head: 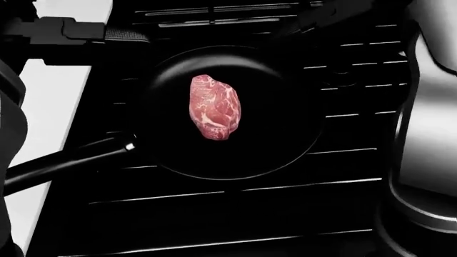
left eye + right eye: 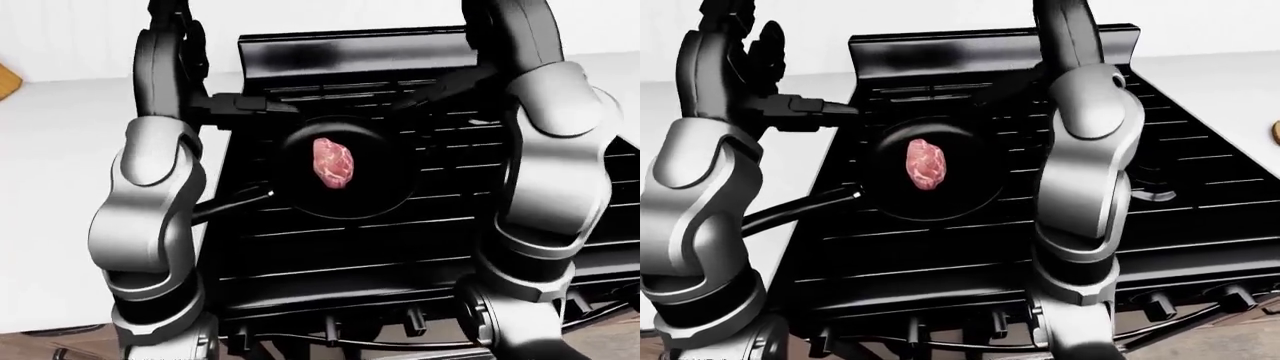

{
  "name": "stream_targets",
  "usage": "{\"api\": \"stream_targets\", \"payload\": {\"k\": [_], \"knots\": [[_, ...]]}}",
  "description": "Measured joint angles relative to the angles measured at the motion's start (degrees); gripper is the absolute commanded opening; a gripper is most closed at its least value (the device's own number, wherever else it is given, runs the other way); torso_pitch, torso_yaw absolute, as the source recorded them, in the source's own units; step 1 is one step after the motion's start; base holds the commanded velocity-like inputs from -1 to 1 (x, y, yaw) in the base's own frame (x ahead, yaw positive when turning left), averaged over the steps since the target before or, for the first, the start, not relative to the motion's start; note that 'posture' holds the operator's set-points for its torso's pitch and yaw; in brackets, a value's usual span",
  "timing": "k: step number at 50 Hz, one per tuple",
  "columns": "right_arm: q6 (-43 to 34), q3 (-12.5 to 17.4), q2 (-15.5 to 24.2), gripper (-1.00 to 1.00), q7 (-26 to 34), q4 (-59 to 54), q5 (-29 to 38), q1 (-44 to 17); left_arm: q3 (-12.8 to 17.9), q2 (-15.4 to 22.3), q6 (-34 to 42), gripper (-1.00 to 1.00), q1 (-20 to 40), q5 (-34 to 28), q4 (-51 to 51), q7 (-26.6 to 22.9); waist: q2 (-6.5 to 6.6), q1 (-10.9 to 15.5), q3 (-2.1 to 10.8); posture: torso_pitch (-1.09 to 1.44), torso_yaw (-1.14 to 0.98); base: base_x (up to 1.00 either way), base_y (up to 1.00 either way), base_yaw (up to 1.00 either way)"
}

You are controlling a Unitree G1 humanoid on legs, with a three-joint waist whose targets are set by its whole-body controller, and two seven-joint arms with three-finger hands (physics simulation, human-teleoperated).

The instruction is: Pick the steak from the plate and place it in the pan.

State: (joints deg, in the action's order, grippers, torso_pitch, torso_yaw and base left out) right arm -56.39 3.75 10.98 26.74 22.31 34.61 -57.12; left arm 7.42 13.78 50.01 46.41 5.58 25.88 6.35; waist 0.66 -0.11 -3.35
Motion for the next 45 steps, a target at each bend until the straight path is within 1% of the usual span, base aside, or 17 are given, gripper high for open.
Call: {"api": "stream_targets", "payload": {"k": [9,12,17,25,32,39,45], "knots": [[2.5,-0.6,1.9,1.00,-5.2,1.2,-4.3,-0.5,0.3,-0.6,-3.6,1.00,1.0,-0.2,0.2,0.6,-0.12,0.0,0.06,0.00,0.00,0.00,0.00,0.00],[4.5,-0.2,2.3,1.00,-6.4,0.8,-5.3,-0.4,0.6,-0.8,-5.8,1.00,1.2,0.0,-0.4,1.5,-0.24,0.0,0.04,0.00,0.00,0.00,0.00,0.00],[8.3,0.2,3.3,1.00,-8.5,-0.3,-6.5,-0.5,0.2,-0.2,-9.7,1.00,1.0,-0.5,-0.7,2.5,-0.31,0.0,-0.09,0.00,0.00,0.00,0.00,0.00],[13.6,0.6,4.2,1.00,-10.3,-0.7,-7.7,-1.6,-0.6,-0.2,-13.2,1.00,1.5,-2.1,0.1,2.6,-0.38,0.0,-0.15,0.00,0.00,0.00,0.00,0.00],[19.7,0.6,4.6,1.00,-12.1,-1.6,-8.7,-1.4,-0.5,-0.6,-16.2,1.00,1.5,-3.5,-0.1,2.3,-0.39,0.0,-0.11,0.00,0.00,0.00,0.00,0.00],[25.1,0.6,5.3,1.00,-13.0,-2.1,-8.0,-0.9,-0.6,-0.9,-19.7,1.00,1.1,-4.2,-0.5,2.6,-0.51,0.0,-0.27,0.00,0.00,0.00,0.00,0.00],[27.5,0.7,5.3,1.00,-12.8,-2.1,-7.0,-1.8,-0.4,-0.9,-21.7,1.00,1.5,-4.6,0.1,3.0,-0.53,-0.1,-0.25,0.00,0.00,0.00,0.00,0.00]]}}
